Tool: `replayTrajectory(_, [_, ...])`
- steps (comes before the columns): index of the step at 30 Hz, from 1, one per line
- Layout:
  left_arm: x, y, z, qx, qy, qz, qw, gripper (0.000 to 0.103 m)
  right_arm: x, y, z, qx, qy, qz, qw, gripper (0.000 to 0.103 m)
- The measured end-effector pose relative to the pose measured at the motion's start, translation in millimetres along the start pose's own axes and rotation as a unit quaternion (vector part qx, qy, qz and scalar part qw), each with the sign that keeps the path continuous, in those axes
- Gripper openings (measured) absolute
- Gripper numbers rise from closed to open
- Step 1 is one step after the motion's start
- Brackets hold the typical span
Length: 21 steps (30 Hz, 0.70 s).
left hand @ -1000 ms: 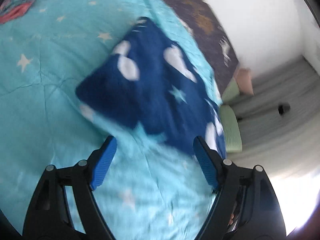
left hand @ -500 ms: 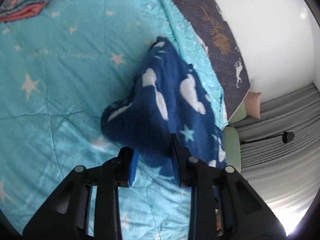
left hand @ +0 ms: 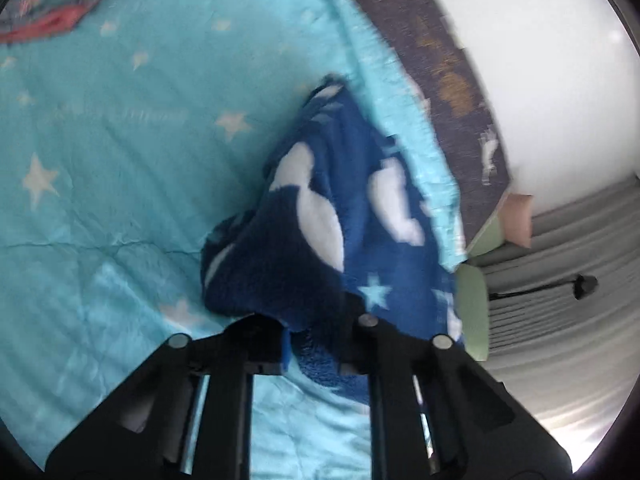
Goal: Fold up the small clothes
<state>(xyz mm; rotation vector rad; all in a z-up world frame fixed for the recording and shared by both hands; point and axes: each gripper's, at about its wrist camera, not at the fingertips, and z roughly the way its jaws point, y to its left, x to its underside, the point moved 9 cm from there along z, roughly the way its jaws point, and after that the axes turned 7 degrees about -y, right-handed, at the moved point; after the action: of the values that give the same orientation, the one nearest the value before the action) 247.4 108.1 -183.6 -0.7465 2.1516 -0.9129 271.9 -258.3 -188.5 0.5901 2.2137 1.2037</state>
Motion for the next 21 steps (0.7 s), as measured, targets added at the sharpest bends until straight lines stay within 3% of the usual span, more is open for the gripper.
replayTrajectory(3, [7.3, -27.7, -31.3, 0.021, -0.02, 0.039, 0.9988, 0.014, -1.8, 22.0, -23.4, -0.018, -0.021, -0.019, 0.999, 0.017])
replayTrajectory(7, [38.6, -45.4, -67.5, 0.034, -0.011, 0.094, 0.9949, 0.015, 15.5, 33.2, -68.9, -0.014, -0.034, -0.056, 0.998, 0.017])
replayTrajectory(14, [132.2, -21.6, -119.6, 0.037, 0.053, 0.121, 0.9906, 0.015, 85.9, -13.2, -160.5, 0.014, -0.026, -0.078, 0.996, 0.017])
replayTrajectory(17, [152.9, -4.6, -128.2, 0.024, 0.065, 0.121, 0.9902, 0.016, 113.2, -38.6, -181.0, 0.041, -0.014, -0.079, 0.996, 0.021])
replayTrajectory(20, [156.4, 3.7, -130.2, 0.02, 0.064, 0.113, 0.9913, 0.018, 122.1, -64.6, -190.7, 0.135, -0.013, -0.111, 0.985, 0.038])
replayTrajectory(21, [157.0, 2.7, -132.1, 0.021, 0.059, 0.115, 0.9914, 0.019, 121.0, -66.5, -192.5, 0.148, -0.015, -0.116, 0.982, 0.045])
